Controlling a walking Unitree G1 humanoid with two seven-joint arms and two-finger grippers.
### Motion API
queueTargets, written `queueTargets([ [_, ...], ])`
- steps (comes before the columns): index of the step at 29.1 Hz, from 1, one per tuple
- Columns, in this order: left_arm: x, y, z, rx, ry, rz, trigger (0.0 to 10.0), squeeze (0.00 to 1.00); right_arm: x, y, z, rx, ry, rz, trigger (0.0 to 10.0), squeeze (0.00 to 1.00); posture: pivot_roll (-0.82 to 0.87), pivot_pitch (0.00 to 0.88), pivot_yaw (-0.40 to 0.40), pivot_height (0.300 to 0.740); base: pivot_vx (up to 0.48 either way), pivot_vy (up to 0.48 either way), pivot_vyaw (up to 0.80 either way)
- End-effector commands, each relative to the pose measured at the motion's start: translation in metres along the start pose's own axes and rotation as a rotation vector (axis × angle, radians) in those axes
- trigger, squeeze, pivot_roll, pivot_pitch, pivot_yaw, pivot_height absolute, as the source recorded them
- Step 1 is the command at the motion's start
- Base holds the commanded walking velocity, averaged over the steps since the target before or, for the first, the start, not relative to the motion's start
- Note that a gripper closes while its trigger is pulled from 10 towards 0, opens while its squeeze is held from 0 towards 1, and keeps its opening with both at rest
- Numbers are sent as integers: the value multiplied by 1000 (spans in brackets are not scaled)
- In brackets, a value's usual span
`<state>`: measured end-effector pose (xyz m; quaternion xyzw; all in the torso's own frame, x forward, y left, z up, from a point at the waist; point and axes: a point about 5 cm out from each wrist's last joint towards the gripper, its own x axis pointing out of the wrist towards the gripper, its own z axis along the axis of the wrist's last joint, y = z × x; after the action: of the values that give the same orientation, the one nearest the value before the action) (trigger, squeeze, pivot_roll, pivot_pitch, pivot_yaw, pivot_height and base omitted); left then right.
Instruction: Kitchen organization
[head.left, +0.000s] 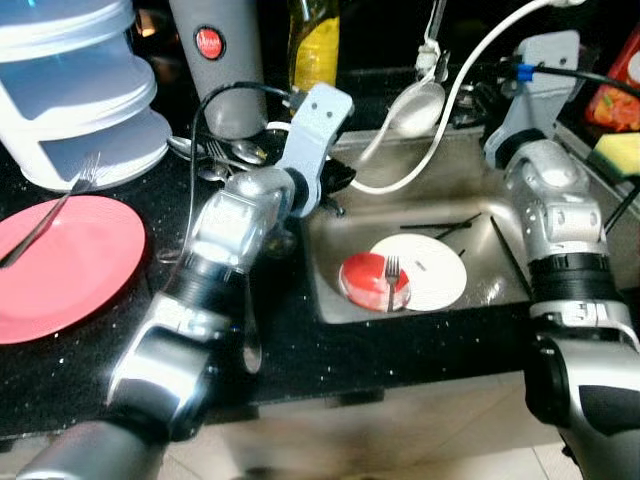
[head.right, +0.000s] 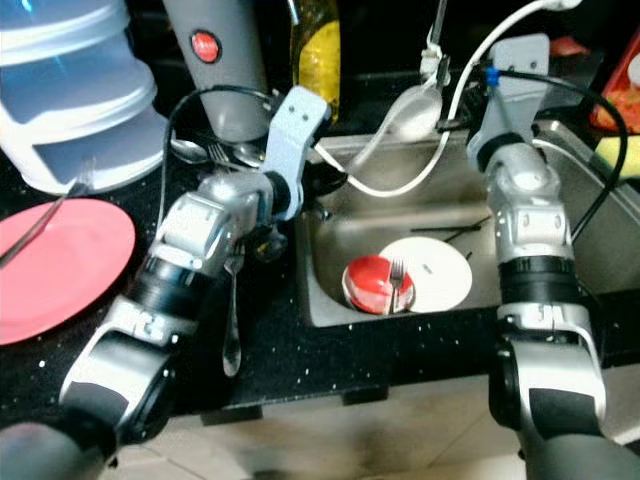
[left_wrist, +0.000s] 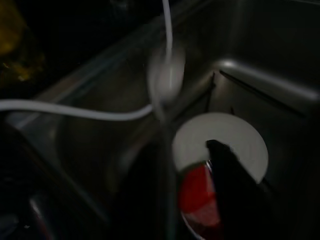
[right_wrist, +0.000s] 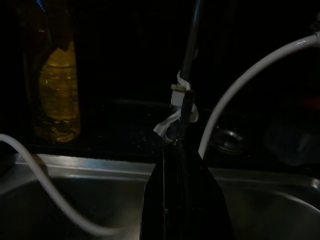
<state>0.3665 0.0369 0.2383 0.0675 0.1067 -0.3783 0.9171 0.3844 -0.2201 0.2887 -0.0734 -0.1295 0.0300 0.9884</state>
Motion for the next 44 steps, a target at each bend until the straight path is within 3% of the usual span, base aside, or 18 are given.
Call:
queueTargets([
  [1, 3, -6, 3, -19, -19, -54, 10000, 1000, -1, 8, 0, 9, -19, 39, 10000, 0, 79, 0, 61, 740, 0, 0, 0],
  [4, 3, -8, 5, -19, -35, -72, 10000, 1000, -1, 10, 1, 19, -27, 53, 10000, 0, 79, 0, 61, 740, 0, 0, 0],
  [5, 1, -8, 10, -24, -64, -92, 10000, 0, 0, 15, 2, 30, -38, 72, 10000, 0, 81, 0, 55, 740, 0, 0, 0],
  [9, -14, -3, 25, -14, -154, -93, 10000, 0, 2, 29, 9, 78, -76, 144, 10000, 0, 98, 0, 40, 740, 0, 0, 0],
  [11, -29, -9, 29, 105, -203, -102, 10000, 0, 2, 35, 13, 111, -100, 190, 10000, 0, 110, 0, 28, 740, 0, 0, 0],
  [12, -29, -9, 29, 105, -203, -102, 10000, 0, 2, 35, 13, 111, -100, 190, 10000, 0, 110, 0, 28, 740, 0, 0, 0],
  [14, -47, -23, 29, 239, -240, -126, 10000, 0, 1, 41, 15, 120, -109, 232, 10000, 0, 120, 1, 17, 740, 0, 0, 0],
  [15, -47, -23, 29, 239, -240, -126, 10000, 0, 1, 41, 15, 120, -109, 232, 10000, 0, 120, 1, 17, 740, 0, 0, 0],
  [16, -64, -29, 24, 285, -243, -62, 10000, 0, 0, 44, 13, 97, -102, 262, 10000, 0, 126, 6, 12, 740, 0, 0, 0],
  [17, -64, -29, 24, 285, -243, -62, 10000, 0, 0, 44, 13, 97, -102, 262, 10000, 0, 126, 6, 12, 740, 0, 0, 0],
  [20, -74, -25, 18, 251, -228, 40, 10000, 0, -1, 45, 12, 84, -96, 286, 10000, 0, 135, 10, 3, 740, 0, 0, 0],
  [24, -104, -14, 1, 90, -216, 243, 10000, 0, -9, 57, 16, 118, -119, 444, 10000, 0, 157, 21, -15, 740, 0, 0, 0],
  [30, -117, -15, -3, 65, -214, 282, 10000, 0, -15, 67, 17, 132, -130, 541, 10000, 0, 171, 24, -21, 740, 0, 0, 0],
  [32, -133, -22, -11, 21, -198, 331, 10000, 0, -21, 79, 16, 127, -128, 625, 10000, 0, 184, 27, -24, 740, 0, 0, 0],
  [37, -155, -24, -40, -107, -77, 484, 10000, 0, -25, 91, 13, 145, -118, 698, 10000, 0, 208, 31, -26, 740, 0, 0, 0],
  [41, -164, -23, -54, -113, 0, 551, 10000, 0, -27, 95, 13, 159, -116, 737, 10000, 0, 214, 31, -29, 740, 0, 0, 0],
  [42, -175, -15, -69, -112, 86, 673, 10000, 0, -30, 102, 12, 172, -114, 774, 10000, 0, 232, 31, -37, 740, 0, 0, 0],
  [44, -181, -10, -75, -116, 124, 742, 10000, 0, -31, 106, 12, 175, -112, 788, 10000, 0, 232, 31, -37, 740, 0, 0, 0],
])
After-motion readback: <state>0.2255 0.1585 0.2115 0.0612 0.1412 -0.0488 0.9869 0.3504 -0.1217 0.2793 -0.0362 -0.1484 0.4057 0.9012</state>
